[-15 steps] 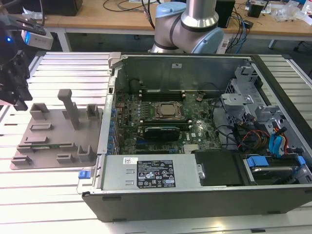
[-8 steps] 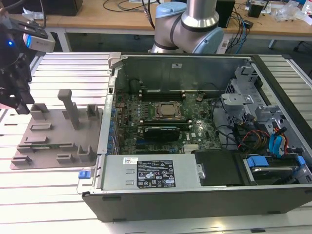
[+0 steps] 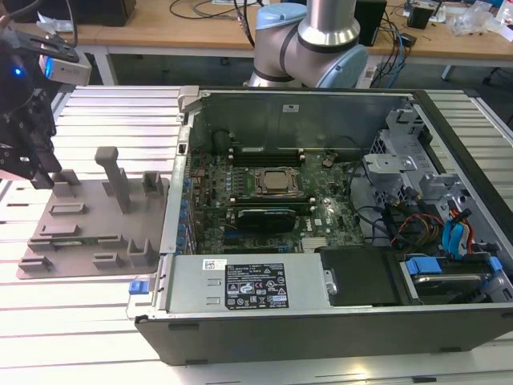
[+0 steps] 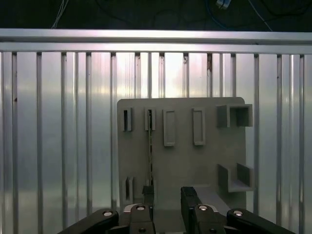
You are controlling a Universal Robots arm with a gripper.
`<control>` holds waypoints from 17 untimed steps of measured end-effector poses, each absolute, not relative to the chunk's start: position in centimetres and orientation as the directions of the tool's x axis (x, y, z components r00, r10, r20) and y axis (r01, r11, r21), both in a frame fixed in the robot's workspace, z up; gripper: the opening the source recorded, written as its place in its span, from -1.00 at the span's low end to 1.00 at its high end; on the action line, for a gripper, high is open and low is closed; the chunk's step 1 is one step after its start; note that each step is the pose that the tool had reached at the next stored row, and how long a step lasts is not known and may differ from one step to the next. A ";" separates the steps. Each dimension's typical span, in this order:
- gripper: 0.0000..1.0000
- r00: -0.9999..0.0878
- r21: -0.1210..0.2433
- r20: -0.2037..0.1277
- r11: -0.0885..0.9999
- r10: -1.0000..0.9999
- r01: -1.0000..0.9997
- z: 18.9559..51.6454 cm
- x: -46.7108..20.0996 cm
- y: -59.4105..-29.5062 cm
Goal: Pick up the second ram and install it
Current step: 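Pick up the second ram and move it above second insertion slot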
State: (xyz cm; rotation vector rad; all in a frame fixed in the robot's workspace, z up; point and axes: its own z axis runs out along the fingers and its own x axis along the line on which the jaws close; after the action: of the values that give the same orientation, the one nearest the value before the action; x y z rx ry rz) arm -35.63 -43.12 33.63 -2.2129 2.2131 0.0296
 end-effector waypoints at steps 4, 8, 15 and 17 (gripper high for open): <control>-0.28 -0.040 0.005 -0.021 0.040 -0.999 -0.999 33.5 -35.7 -43.1; -0.28 -0.040 0.005 -0.022 0.040 -0.999 -0.999 33.3 -35.7 -43.2; -0.28 -0.040 0.005 -0.022 0.040 -0.999 -0.999 32.3 -35.7 -43.2; -0.28 -0.040 0.005 -0.022 0.040 -0.999 -0.999 32.1 -35.7 -43.2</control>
State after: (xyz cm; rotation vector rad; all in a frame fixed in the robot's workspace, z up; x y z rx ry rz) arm -35.68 -43.18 32.10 -2.1680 2.2567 0.0289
